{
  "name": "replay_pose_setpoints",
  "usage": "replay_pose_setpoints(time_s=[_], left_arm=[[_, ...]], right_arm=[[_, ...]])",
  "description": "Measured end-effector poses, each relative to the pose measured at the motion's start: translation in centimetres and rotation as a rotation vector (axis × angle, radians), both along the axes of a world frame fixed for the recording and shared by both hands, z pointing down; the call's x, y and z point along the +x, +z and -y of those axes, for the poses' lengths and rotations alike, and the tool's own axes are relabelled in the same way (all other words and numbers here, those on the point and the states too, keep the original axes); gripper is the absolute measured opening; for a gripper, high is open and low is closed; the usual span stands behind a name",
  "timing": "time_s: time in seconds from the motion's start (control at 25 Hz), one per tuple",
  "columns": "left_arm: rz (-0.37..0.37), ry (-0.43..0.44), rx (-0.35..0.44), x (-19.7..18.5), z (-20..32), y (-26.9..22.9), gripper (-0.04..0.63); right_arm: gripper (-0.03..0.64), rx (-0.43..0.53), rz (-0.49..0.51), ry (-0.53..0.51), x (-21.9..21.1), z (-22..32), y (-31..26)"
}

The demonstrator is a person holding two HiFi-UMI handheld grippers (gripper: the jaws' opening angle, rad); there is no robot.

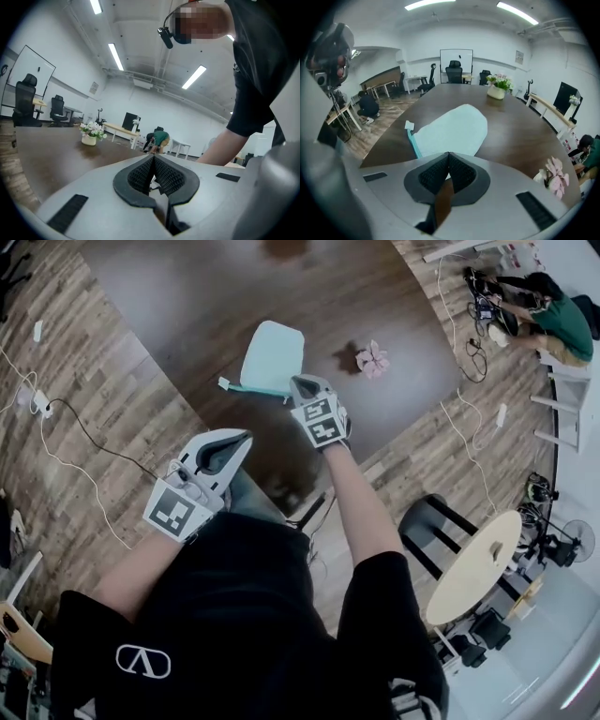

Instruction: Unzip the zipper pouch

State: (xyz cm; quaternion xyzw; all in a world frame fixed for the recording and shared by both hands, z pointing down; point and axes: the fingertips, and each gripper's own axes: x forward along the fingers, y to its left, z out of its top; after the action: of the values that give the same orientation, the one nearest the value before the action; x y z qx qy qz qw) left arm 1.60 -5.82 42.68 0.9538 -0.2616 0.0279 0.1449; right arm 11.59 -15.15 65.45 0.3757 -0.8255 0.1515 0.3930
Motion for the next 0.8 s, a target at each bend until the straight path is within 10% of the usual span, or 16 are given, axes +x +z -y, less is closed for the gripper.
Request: replay_pose_setpoints(time_s=[0.8], left_arm=[[0.105,0.073,-0.056,0.7,-1.3,6.1,0.003]], right_arm=[[-0.002,-0.176,-0.079,0.044,-0.3,-3.1,4.8]])
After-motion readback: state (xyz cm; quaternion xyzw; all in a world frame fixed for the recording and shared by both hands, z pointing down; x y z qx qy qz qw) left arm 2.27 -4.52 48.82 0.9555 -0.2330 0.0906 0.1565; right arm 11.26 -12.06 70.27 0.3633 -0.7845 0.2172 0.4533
